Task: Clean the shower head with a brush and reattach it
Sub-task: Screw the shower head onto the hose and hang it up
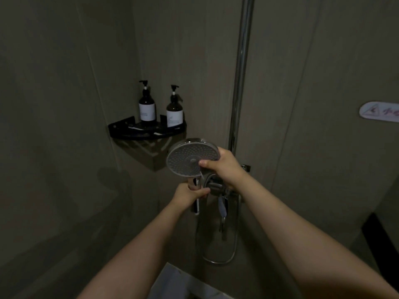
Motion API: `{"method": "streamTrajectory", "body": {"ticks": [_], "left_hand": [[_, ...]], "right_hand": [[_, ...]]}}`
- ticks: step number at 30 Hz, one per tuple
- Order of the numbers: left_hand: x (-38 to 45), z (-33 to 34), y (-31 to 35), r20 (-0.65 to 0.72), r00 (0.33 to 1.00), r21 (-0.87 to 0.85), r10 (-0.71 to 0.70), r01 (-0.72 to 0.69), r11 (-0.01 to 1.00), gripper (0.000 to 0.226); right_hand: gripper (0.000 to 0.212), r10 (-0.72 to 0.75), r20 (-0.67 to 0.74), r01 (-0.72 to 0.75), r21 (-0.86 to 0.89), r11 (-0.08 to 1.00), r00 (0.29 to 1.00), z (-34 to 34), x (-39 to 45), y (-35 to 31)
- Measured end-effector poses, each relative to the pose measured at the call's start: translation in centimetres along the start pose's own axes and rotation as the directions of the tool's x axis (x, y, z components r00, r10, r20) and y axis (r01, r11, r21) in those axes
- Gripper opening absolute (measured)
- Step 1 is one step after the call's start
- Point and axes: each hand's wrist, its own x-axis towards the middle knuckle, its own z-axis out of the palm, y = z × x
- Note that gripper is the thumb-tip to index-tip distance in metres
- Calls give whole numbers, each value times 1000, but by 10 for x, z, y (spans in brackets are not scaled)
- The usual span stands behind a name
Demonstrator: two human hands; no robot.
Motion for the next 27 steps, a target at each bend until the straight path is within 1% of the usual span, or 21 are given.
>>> {"method": "streamTrajectory", "body": {"ticks": [2,5,7,9,10,12,13,16,17,18,21,22,23,25,26,27], "left_hand": [[-4,6,14,-30,999,-57,26,-28,998,27],[-4,17,29,-112,993,-84,47,-57,995,29],[0,25,36,-177,983,-72,41,-55,996,26],[8,35,41,-216,976,-99,33,-55,994,24],[13,41,45,-232,972,-126,28,-58,990,23],[24,52,51,-253,967,-180,24,-71,981,18],[30,57,54,-255,967,-199,20,-73,977,14],[50,69,60,-280,960,-219,9,-73,973,9],[58,71,60,-297,955,-221,9,-78,972,10],[64,74,61,-316,949,-218,10,-83,972,12],[76,81,61,-341,940,-252,-1,-91,964,6],[78,84,63,-328,945,-262,-9,-82,961,6],[80,86,63,-310,950,-272,-17,-72,959,7],[82,88,64,-270,963,-307,-28,-59,950,7],[81,88,66,-246,969,-328,-32,-52,943,7],[82,87,68,-224,974,-344,-32,-48,938,9]], "right_hand": [[39,-17,-39,19,34,999,999,-5,1,-3],[42,-48,-85,56,92,994,995,-18,7,2],[32,-56,-113,66,86,994,992,-38,13,14],[13,-16,-191,35,93,995,981,-64,20,36],[7,25,-264,4,109,994,964,-79,24,49],[17,106,-419,-76,87,993,902,-105,38,80],[21,137,-472,-133,40,990,871,-115,44,94],[17,171,-564,-248,-62,967,808,-137,54,135],[15,196,-557,-272,-56,961,807,-141,53,144],[19,247,-521,-313,-41,949,817,-143,52,156],[47,420,-286,-427,41,903,861,-138,50,187],[52,449,-229,-456,22,890,864,-136,50,197],[48,463,-194,-478,-33,878,865,-135,50,204],[27,479,-191,-505,-125,854,857,-137,51,208],[25,481,-213,-510,-108,853,850,-139,50,210],[29,468,-236,-493,-61,868,852,-140,48,209]]}}
